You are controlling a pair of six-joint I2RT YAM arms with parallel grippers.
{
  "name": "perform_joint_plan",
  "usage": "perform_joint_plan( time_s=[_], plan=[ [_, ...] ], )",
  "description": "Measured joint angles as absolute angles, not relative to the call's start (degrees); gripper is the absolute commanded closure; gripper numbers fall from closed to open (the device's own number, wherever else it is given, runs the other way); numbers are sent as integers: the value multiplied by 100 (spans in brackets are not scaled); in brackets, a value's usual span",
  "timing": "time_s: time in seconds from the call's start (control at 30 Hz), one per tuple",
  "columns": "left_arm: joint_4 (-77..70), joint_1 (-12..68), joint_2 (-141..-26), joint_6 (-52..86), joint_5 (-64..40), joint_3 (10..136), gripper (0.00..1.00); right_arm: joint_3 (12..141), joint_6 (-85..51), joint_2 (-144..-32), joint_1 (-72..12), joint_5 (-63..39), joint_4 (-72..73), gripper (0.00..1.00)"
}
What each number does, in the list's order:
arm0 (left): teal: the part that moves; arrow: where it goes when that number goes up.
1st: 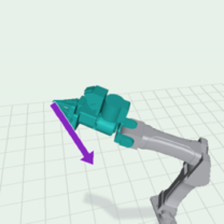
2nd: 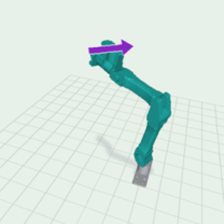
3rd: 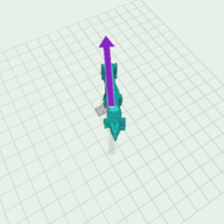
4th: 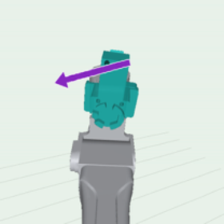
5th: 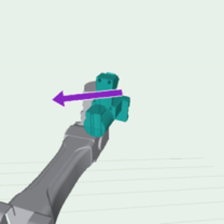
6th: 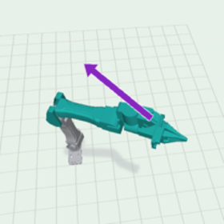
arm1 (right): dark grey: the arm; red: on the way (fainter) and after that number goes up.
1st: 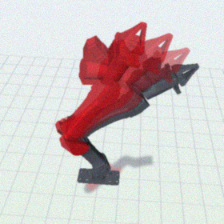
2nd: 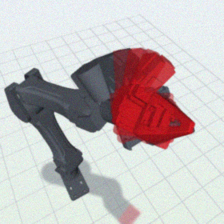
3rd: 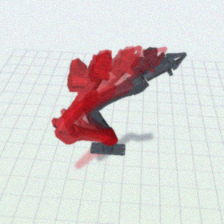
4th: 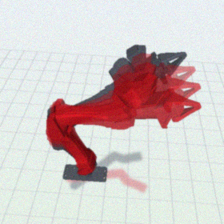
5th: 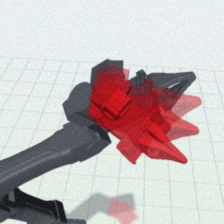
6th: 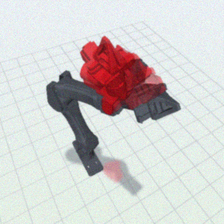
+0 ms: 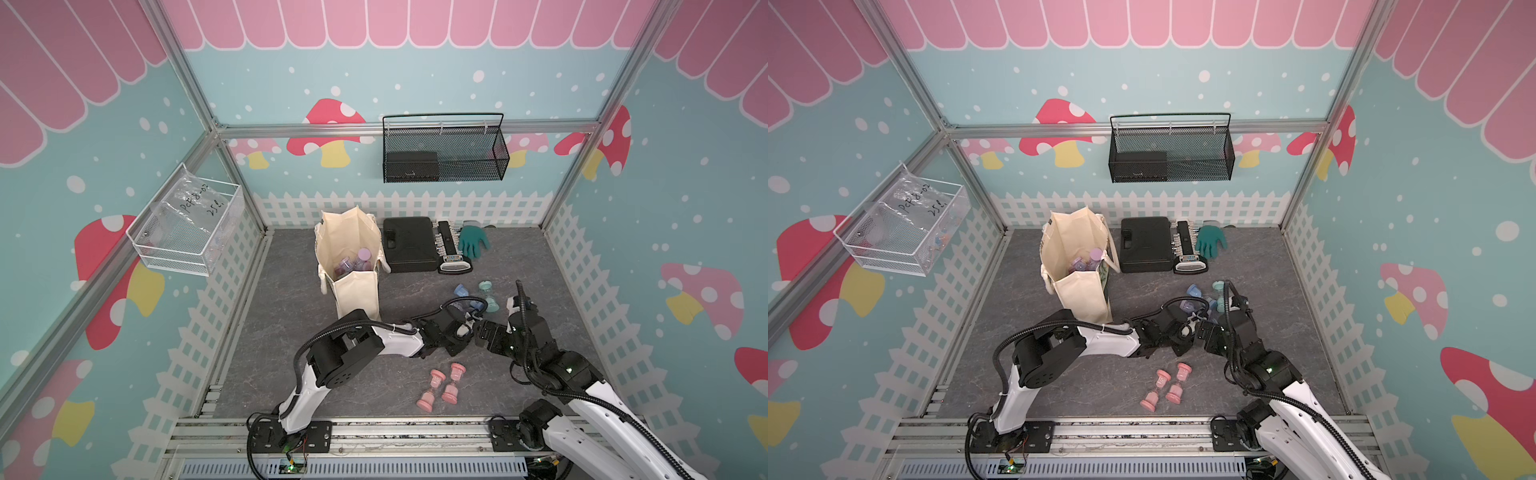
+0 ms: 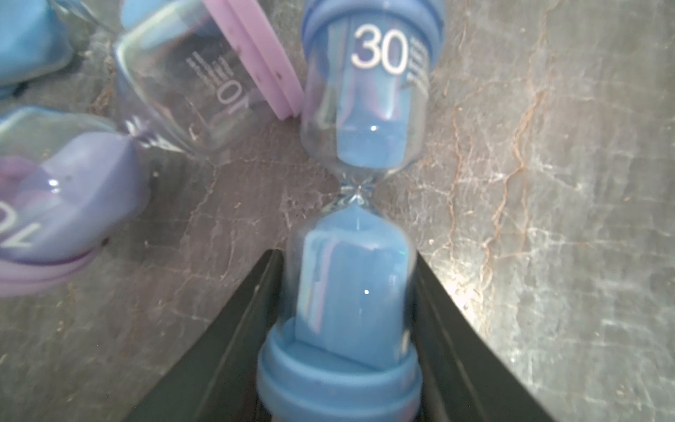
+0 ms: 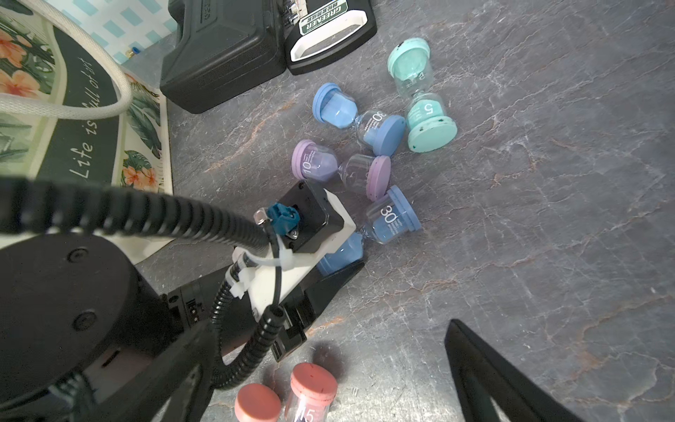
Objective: Put the hourglass into the canvas bag
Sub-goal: Pick up the hourglass from the center of the board.
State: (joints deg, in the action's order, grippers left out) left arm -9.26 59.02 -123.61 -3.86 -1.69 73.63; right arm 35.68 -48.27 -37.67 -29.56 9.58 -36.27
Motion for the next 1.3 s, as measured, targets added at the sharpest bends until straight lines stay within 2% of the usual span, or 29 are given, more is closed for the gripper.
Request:
perform_joint_plan(
  time_s=[0.67, 1.03, 1.3],
  plan=[
    [-1127, 5878, -11292, 14, -172, 6536, 66, 3614, -4493, -3426, -2956, 871, -3205, 0],
    [-1166, 5581, -9878, 596, 34, 5798, 71, 4034, -3841, -3385, -2954, 648, -2775, 0],
    [-401, 5450, -8750, 926, 582, 5793, 76, 4093, -3304, -3734, -2956, 130, -1973, 0]
  ],
)
